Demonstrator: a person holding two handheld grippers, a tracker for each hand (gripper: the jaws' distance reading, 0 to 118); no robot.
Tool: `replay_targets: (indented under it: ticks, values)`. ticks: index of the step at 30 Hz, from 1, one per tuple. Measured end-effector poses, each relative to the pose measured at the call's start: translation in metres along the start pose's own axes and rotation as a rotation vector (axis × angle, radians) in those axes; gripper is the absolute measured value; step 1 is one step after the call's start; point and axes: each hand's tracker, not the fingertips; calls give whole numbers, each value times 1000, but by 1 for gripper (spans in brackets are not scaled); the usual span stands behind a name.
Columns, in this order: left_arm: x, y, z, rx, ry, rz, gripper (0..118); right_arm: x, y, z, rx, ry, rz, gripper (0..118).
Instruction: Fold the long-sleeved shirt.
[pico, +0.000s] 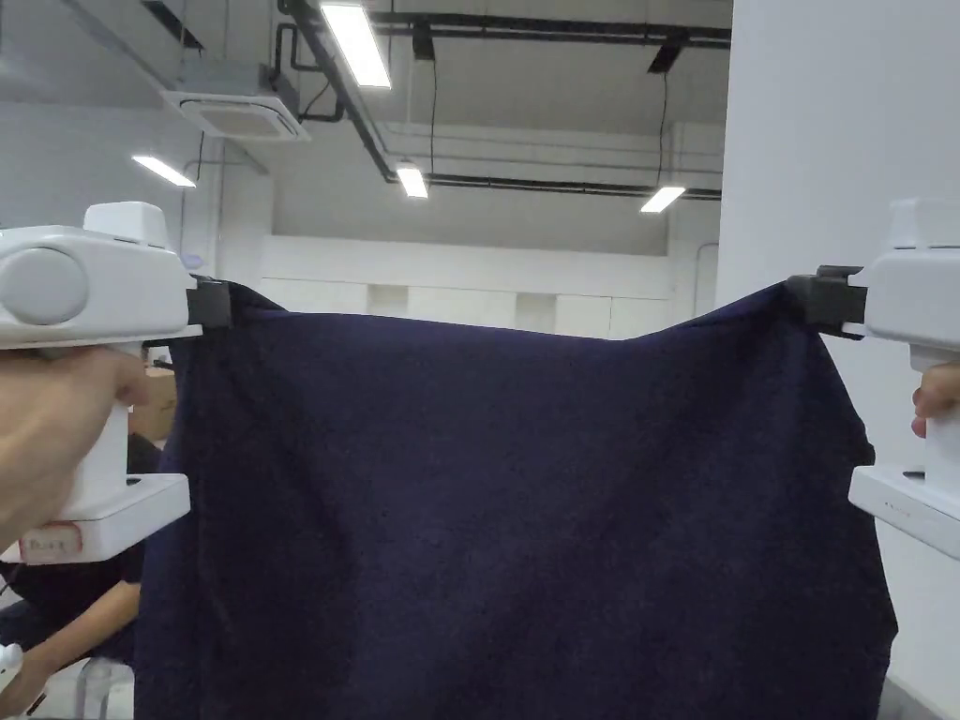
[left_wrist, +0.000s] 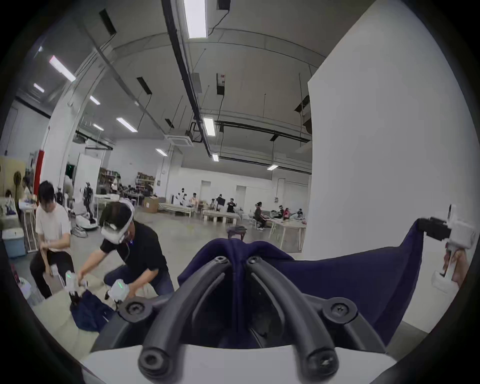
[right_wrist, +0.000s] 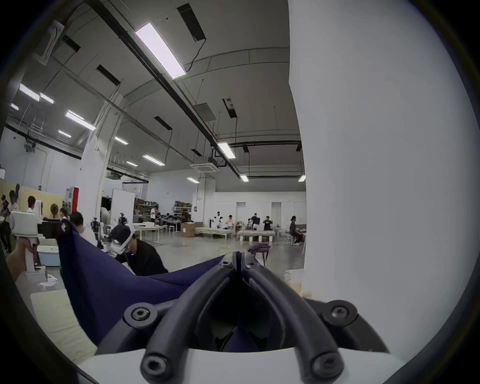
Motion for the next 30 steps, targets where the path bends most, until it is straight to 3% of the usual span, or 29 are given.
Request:
replay_targets:
  ticks: [4, 5, 14, 20, 25, 30]
  values:
    - [3, 24, -33, 39, 8, -47, 12, 2, 23, -39, 27, -28, 35, 0]
    - [1, 27, -42, 82, 11, -25, 12, 1, 27, -50, 38, -51, 80, 0]
    - [-8, 50, -140, 138, 93, -29, 12, -8, 37, -152, 112, -86, 61, 0]
    - [-20, 47, -172, 192, 94, -28, 12, -10, 21, -197, 154, -122, -2, 0]
    - [-26, 31, -186, 201, 114, -76, 11, -18, 0, -212, 196, -111, 6, 0]
    - [-41, -21, -188, 108, 116, -102, 11, -14, -55, -211, 125, -41, 23, 0]
